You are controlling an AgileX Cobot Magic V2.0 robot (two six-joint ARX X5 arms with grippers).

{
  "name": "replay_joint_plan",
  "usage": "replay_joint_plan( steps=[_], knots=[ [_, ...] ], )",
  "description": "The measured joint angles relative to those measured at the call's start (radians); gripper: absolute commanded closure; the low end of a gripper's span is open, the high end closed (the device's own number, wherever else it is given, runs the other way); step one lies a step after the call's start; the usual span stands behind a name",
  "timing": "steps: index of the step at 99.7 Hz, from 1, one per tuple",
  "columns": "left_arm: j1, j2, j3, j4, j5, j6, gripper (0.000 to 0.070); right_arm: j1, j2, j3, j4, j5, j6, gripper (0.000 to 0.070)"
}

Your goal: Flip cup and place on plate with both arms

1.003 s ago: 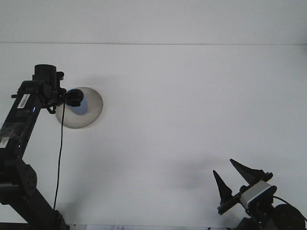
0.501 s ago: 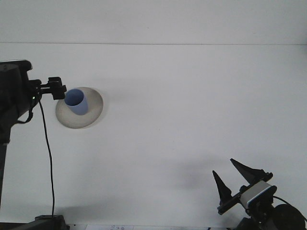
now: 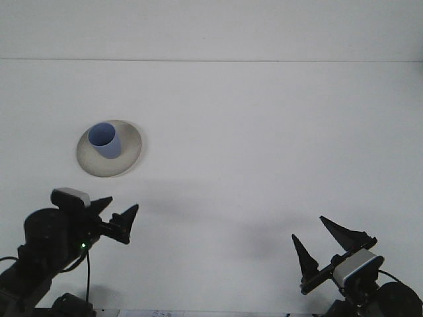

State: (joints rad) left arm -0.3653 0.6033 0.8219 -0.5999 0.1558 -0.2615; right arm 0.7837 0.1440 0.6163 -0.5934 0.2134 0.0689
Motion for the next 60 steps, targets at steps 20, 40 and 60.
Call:
replay_joint_plan(
  steps=[20, 40, 60],
  knots=[
    [-0.056, -0.103, -0.187, 0.028, -0.001, -0.082, 0.0679, 0.0, 0.0, 0.0, -0.016, -0.003, 0.006, 0.07],
    [-0.057, -0.137, -0.176, 0.05, -0.001, -0.104, 0.0685, 0.0, 0.0, 0.0, -0.029, -0.003, 0.007, 0.0694],
    [-0.057, -0.167, -0.176, 0.081, -0.001, -0.106, 0.0684, 0.0, 0.0, 0.0, -0.015, -0.003, 0.007, 0.0694]
  ],
)
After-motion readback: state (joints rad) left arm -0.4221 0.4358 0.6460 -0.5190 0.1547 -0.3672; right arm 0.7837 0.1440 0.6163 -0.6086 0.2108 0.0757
